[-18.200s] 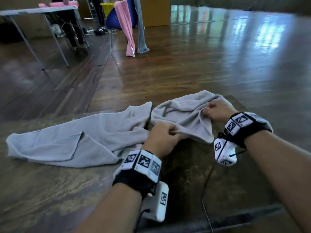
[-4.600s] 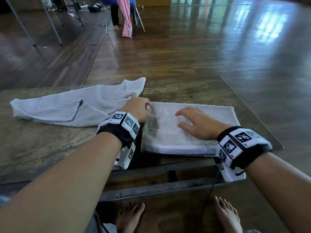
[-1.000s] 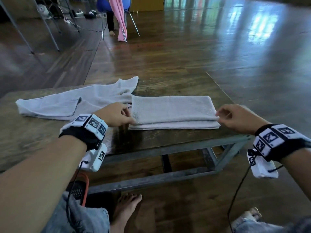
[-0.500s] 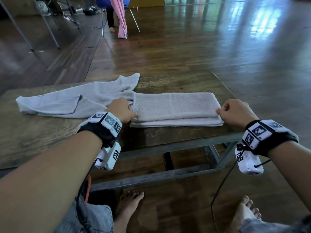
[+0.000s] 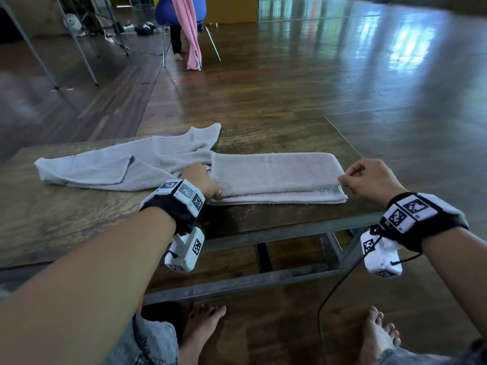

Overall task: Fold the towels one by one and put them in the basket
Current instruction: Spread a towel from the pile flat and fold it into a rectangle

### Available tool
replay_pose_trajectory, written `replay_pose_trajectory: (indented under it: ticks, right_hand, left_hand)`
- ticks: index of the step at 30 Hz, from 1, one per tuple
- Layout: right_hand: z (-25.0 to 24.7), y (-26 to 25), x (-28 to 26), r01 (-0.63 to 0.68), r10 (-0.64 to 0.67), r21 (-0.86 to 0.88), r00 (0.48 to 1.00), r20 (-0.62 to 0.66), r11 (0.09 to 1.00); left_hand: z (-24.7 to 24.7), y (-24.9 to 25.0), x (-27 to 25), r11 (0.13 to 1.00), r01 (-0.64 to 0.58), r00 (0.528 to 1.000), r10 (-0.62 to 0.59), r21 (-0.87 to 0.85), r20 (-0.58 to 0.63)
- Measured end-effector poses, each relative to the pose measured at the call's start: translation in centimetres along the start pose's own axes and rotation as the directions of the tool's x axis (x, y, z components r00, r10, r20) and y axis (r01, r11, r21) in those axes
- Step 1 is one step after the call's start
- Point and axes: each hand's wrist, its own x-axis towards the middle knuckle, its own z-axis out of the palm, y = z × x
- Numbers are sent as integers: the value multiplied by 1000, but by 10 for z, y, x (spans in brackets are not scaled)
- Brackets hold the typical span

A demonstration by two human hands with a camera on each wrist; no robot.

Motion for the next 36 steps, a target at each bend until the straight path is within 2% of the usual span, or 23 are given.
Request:
replay_pose_trajectory:
  ticks: [3, 7, 16, 23, 27, 29, 32, 36]
  right_hand:
    - [1, 5, 3, -14, 14, 79, 1000, 2, 997]
    - [3, 8, 7, -22, 22, 129, 1000, -5, 991]
    - [7, 11, 10, -18, 14, 108, 999, 31, 994]
    - [2, 12, 12, -19, 15, 102, 999, 39, 995]
    - [-8, 7, 16, -36, 33, 136, 999, 20, 990]
    - [-13, 9, 16, -70, 56, 135, 993, 101, 988]
    - [-14, 17, 13, -108, 88, 82, 972, 219, 991]
    - [-7, 22, 9, -114, 110, -2, 960, 258, 994]
  left_hand:
    - [0, 4, 0, 996, 44, 999, -43, -75, 18]
    - [6, 3, -1, 996, 58, 998, -60, -71, -31]
    - [18, 2, 6, 994, 73, 992, -80, -80, -97]
    - [8, 6, 3, 997, 66, 997, -66, -28, -26]
    - [-18, 9, -1, 985, 80, 994, -90, -150, -61]
    - [-28, 6, -3, 979, 111, 992, -119, -171, -34]
    - [-29, -1, -7, 974, 160, 985, -147, -160, 95]
    - [-20, -7, -9, 976, 181, 968, -155, -118, 198]
